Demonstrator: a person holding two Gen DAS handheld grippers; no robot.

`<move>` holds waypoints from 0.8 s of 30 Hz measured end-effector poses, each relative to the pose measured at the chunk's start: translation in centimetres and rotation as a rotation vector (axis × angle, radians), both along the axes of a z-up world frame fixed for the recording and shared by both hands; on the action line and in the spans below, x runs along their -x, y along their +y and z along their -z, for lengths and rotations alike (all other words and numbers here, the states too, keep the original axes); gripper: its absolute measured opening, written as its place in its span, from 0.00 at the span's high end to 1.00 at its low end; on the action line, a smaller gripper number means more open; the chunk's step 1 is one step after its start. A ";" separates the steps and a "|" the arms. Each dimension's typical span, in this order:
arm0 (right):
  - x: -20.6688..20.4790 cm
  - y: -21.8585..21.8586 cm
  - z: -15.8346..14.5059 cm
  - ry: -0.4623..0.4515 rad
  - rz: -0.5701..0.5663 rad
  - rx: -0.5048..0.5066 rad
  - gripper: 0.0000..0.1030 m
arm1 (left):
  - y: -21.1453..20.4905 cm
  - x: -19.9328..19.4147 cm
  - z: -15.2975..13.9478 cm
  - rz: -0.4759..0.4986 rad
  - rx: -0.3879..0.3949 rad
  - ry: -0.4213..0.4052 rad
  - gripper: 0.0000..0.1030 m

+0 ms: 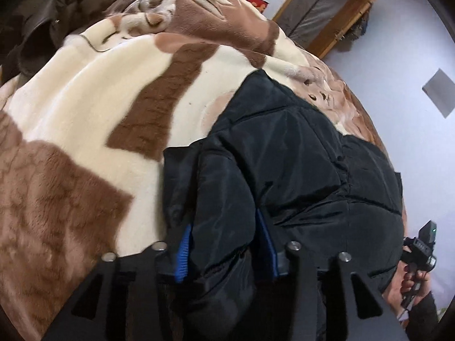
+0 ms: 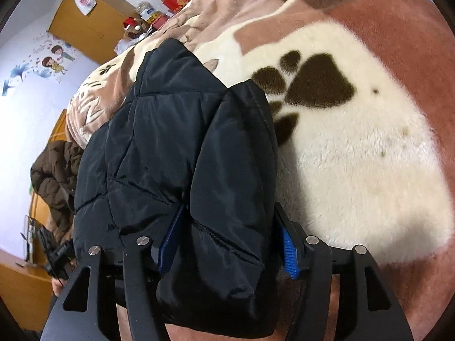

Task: Fold large clothes
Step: 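Lift the gripped jacket edge with both tools and fold it over the body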

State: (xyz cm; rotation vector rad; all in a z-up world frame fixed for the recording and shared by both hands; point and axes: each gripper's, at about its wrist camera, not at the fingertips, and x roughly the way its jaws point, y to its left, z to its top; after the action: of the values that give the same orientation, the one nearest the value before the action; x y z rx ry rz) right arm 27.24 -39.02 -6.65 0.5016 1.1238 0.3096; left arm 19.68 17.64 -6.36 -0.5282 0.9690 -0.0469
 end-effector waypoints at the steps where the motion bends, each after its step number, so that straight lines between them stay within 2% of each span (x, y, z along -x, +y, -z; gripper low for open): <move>1: -0.3 0.1 -0.3 -0.004 -0.009 0.012 0.41 | 0.2 -0.1 -0.5 -0.008 -0.005 0.002 0.48; 4: -1.1 0.4 -0.8 -0.004 -0.028 0.019 0.41 | 1.2 -1.1 -1.4 -0.025 -0.015 -0.021 0.37; 5: -1.4 0.2 -0.5 0.000 -0.026 0.012 0.39 | 1.5 -1.6 -1.1 -0.035 -0.025 -0.017 0.27; 6: -1.5 0.0 -0.1 0.007 -0.024 0.004 0.36 | 1.8 -2.1 -0.4 -0.035 -0.017 -0.004 0.22; 8: -1.7 -0.1 1.1 0.035 -0.025 -0.022 0.33 | 2.1 -2.5 1.9 -0.037 0.031 0.048 0.19; 10: -1.6 -0.3 2.0 0.049 -0.027 -0.036 0.33 | 2.0 -2.0 3.3 -0.041 0.067 0.051 0.16; 15: -2.2 -0.1 3.2 0.068 -0.045 -0.054 0.33 | 2.5 -1.3 5.4 -0.033 0.175 0.061 0.15; 17: -2.7 0.4 3.6 0.075 -0.056 -0.050 0.31 | 2.3 -2.1 5.8 -0.007 0.179 0.070 0.15; 19: -3.2 0.7 3.8 0.081 -0.062 -0.062 0.35 | 1.9 -3.0 5.8 0.027 0.174 0.074 0.18; 21: -3.2 0.8 3.7 0.072 -0.062 -0.070 0.45 | 1.1 -3.4 5.5 0.058 0.181 0.064 0.35; 22: -3.1 0.9 3.4 0.066 -0.061 -0.074 0.53 | 0.8 -3.5 5.1 0.069 0.171 0.059 0.41; 24: -2.6 1.1 2.5 0.046 -0.063 -0.056 0.61 | 0.2 -3.7 4.2 0.093 0.141 0.045 0.59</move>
State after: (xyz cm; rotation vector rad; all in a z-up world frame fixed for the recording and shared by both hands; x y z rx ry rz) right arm 29.89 -37.88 -9.11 0.5257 1.1801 0.3873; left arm 23.36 17.83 -10.57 -0.6157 1.0385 -0.1882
